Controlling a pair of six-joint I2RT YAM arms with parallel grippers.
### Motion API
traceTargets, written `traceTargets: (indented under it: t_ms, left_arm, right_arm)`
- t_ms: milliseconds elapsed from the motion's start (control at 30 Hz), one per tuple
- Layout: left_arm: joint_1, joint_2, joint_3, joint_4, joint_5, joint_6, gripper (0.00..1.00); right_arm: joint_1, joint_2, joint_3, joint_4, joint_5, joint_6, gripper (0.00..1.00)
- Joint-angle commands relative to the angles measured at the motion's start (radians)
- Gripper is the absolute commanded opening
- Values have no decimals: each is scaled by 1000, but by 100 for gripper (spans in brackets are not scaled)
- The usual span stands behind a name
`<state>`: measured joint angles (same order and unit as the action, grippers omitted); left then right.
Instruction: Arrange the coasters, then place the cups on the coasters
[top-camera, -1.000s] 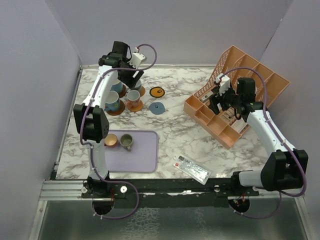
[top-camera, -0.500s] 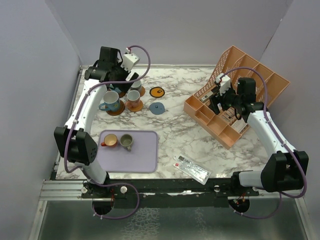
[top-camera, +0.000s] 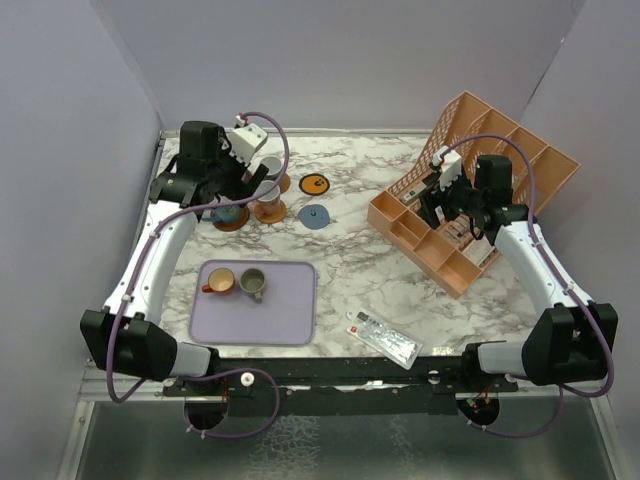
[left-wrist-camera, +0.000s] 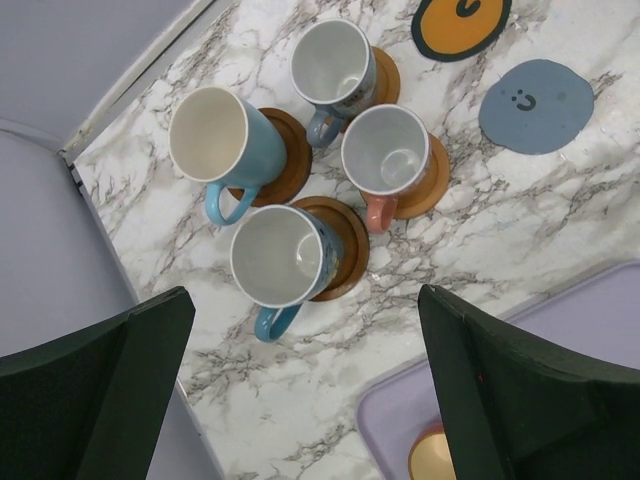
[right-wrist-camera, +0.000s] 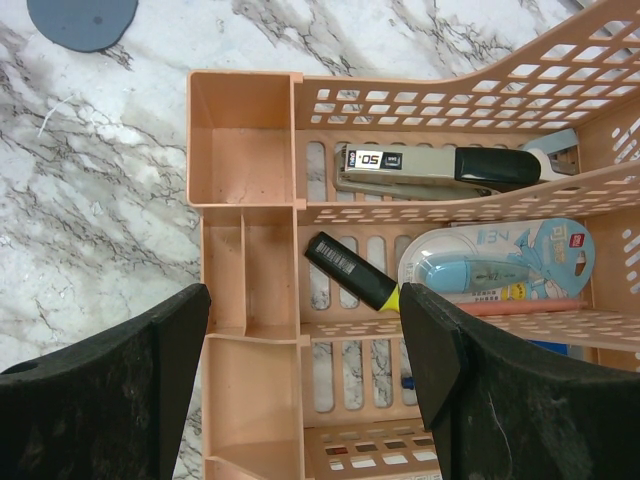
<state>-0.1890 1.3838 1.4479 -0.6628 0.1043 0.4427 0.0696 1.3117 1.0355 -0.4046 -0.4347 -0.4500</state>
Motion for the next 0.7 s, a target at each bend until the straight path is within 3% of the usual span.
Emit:
traceTargets:
  t_ms: [0, 167, 433, 667]
  left_arm:
    - [6, -99, -55, 29, 42, -29, 99]
    - [7, -165, -130, 20, 79, -39, 99]
    - [-1, -237, -237, -47, 257, -26, 95]
    - [-20, -256, -354, -105, 227, 100, 86]
  right_arm:
    - [-7, -11, 1, -3, -25, 2, 78]
    - [-7, -22, 0, -3, -30, 3, 78]
    - [-7, -23, 0, -4, -47, 5, 78]
    - [-7, -9, -5, 1, -31, 2, 78]
